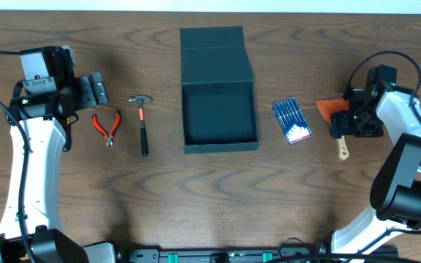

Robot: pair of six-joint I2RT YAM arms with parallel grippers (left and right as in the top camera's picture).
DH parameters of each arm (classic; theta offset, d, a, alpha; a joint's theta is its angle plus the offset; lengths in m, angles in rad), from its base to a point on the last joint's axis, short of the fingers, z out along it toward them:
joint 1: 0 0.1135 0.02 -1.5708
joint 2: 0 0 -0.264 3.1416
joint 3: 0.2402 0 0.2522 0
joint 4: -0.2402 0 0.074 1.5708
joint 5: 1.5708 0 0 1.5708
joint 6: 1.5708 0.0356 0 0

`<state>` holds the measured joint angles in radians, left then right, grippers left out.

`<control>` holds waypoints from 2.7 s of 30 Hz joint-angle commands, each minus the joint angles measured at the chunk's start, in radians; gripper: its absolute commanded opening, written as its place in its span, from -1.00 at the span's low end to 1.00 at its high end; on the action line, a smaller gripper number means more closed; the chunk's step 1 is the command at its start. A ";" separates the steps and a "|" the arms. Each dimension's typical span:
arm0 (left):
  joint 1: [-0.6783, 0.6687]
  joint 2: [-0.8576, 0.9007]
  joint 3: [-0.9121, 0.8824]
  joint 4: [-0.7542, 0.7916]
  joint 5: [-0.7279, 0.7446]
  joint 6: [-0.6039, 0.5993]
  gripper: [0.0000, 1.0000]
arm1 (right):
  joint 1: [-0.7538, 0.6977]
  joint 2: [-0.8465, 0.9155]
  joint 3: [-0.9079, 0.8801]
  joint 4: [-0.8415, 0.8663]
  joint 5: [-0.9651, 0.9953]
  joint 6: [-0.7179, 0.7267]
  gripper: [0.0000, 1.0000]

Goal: Pack container
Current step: 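Reach the right gripper to the orange scraper and grasp its handle, then carry the scraper into the green box and open the right gripper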

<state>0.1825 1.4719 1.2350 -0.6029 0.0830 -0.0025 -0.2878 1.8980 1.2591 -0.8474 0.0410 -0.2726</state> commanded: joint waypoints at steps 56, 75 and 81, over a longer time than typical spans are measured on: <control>0.004 0.011 0.018 -0.003 0.003 0.009 0.97 | 0.278 -0.167 0.402 -0.040 -0.280 -0.133 -0.98; 0.004 0.011 0.018 -0.003 0.003 0.009 0.97 | 0.735 -0.011 0.409 -0.060 -0.391 -0.971 -0.98; 0.004 0.011 0.018 -0.002 0.003 0.009 0.97 | 0.736 0.122 0.409 -0.050 -0.328 -0.980 -0.98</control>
<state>0.1825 1.4719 1.2350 -0.6029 0.0830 -0.0021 0.4477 1.9675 1.6707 -0.9001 -0.3149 -1.1999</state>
